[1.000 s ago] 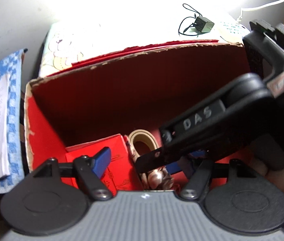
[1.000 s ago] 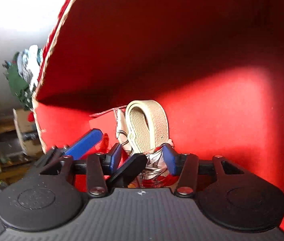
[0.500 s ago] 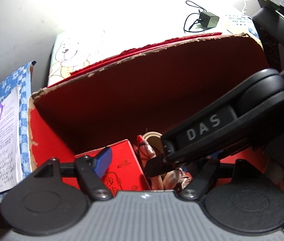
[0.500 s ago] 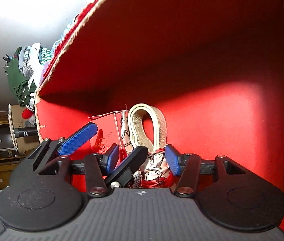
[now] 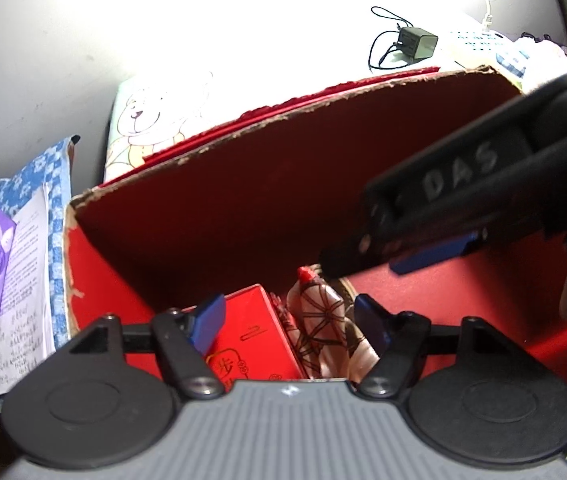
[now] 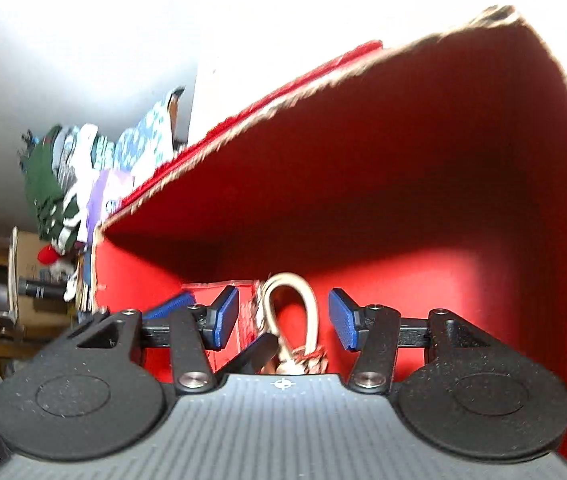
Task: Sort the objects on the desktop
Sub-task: 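Lower the strap bundle beside the red carton and open the right gripper, then withdraw the open right gripper up out of the red box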
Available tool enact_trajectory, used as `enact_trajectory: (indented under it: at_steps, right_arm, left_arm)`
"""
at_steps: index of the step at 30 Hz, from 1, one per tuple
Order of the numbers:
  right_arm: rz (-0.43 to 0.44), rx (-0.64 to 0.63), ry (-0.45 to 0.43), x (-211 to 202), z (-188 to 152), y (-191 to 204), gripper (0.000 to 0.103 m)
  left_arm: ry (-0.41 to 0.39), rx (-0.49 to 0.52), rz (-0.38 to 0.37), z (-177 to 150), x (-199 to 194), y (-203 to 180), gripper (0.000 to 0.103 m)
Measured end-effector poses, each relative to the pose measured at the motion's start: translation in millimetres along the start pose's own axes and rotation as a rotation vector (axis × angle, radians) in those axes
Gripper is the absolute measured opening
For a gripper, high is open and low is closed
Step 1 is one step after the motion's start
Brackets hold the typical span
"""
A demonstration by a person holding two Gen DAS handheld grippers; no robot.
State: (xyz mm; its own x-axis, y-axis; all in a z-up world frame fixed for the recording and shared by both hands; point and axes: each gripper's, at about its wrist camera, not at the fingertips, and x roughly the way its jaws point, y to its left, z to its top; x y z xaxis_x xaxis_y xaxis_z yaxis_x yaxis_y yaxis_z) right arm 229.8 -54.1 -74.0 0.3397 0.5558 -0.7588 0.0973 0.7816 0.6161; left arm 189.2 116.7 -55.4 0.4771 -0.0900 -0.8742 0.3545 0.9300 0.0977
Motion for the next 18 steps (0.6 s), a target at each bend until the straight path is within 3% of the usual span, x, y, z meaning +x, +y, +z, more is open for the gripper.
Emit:
enact_trajectory:
  at_steps: [9, 14, 18]
  right_arm:
    - [-0.066, -0.075, -0.121, -20, -9, -3, 0.051]
    - [-0.153, -0.180, -0.166, -27, -14, 6, 0.050]
    - [-0.147, -0.223, -0.178, -32, -21, 7, 0.049]
  left_arm:
    - [0.006, -0.008, 0.040, -3, -2, 1, 0.071]
    - [0.017, -0.022, 0.070, -2, 0, 1, 0.070]
    - [0.010, -0.029, 0.104, -2, -1, 0, 0.069]
